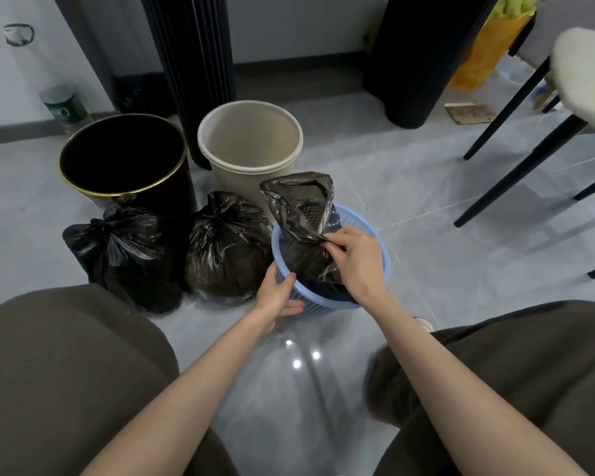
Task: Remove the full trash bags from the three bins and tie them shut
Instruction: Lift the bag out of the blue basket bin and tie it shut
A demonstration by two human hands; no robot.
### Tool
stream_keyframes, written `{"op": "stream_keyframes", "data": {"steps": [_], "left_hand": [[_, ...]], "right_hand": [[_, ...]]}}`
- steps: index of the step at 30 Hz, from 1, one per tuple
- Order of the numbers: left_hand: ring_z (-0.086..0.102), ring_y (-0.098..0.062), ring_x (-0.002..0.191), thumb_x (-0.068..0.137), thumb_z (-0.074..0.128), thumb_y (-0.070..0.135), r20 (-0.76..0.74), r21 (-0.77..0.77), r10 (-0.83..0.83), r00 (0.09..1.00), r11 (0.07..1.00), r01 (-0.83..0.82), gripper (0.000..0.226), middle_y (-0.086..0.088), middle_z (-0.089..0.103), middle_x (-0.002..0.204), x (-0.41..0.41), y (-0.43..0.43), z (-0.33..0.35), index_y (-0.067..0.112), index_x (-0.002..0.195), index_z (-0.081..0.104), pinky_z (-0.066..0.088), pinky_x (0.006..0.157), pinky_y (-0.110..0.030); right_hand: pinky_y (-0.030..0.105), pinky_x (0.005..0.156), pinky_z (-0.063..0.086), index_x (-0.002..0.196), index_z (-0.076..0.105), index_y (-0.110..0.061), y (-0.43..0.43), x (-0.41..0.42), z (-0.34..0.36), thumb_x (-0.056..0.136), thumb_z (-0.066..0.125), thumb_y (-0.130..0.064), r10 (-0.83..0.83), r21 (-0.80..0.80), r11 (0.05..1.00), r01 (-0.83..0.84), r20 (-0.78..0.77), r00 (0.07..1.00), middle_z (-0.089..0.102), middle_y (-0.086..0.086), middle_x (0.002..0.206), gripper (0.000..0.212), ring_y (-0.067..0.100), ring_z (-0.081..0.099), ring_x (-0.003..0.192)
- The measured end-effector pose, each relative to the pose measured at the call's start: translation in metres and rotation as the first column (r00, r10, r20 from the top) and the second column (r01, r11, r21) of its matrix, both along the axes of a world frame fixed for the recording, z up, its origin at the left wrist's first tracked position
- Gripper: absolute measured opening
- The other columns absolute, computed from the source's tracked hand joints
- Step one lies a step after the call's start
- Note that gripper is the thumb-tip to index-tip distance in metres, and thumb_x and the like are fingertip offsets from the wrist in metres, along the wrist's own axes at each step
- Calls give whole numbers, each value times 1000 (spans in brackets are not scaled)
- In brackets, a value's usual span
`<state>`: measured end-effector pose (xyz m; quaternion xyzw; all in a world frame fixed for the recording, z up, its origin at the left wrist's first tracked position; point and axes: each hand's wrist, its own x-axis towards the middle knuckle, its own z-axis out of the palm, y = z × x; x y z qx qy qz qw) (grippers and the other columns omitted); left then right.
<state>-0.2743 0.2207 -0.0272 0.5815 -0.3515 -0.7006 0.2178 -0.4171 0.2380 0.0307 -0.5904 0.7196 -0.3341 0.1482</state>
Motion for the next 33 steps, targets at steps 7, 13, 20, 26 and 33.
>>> {"op": "stream_keyframes", "data": {"steps": [7,13,20,26,33], "left_hand": [[67,-34,92,97,46,7,-80,87,115,990,990,-108,46,-17,56,127,3,-15,-17,19,140,38,59,70,-40],[66,-35,90,96,46,4,-68,-18,87,994,996,-88,26,-18,60,118,-20,-29,-7,8,122,47,60,60,-37],[68,-35,88,93,50,4,33,-36,52,998,998,-51,21,-19,61,115,-41,-46,-1,4,114,50,60,63,-43],[67,-39,90,94,50,7,62,17,134,989,991,-135,18,-21,61,116,-40,-55,-5,9,112,48,58,67,-44],[67,-35,84,95,50,6,133,18,118,984,992,-121,8,-22,64,110,-23,-60,-6,12,100,51,58,55,-38]], "right_hand": [[18,73,39,104,74,-7,-4,-22,27,87,63,-4,-141,-95,985,141,3,990,61,0,86,20,17,58,79],[4,71,36,104,73,-4,-1,-29,45,88,62,-5,-266,-203,935,292,145,953,62,3,88,19,11,56,80],[1,79,37,108,72,-7,-2,-31,63,89,60,-8,-264,-212,917,337,311,913,63,-7,94,22,-3,57,84],[11,81,43,105,74,-6,0,-30,50,88,62,-6,-149,-115,977,180,235,961,69,2,97,21,10,61,89],[14,83,45,99,75,-14,-1,-30,56,88,60,-6,-235,-129,942,311,409,882,66,-15,86,21,7,62,89]]}}
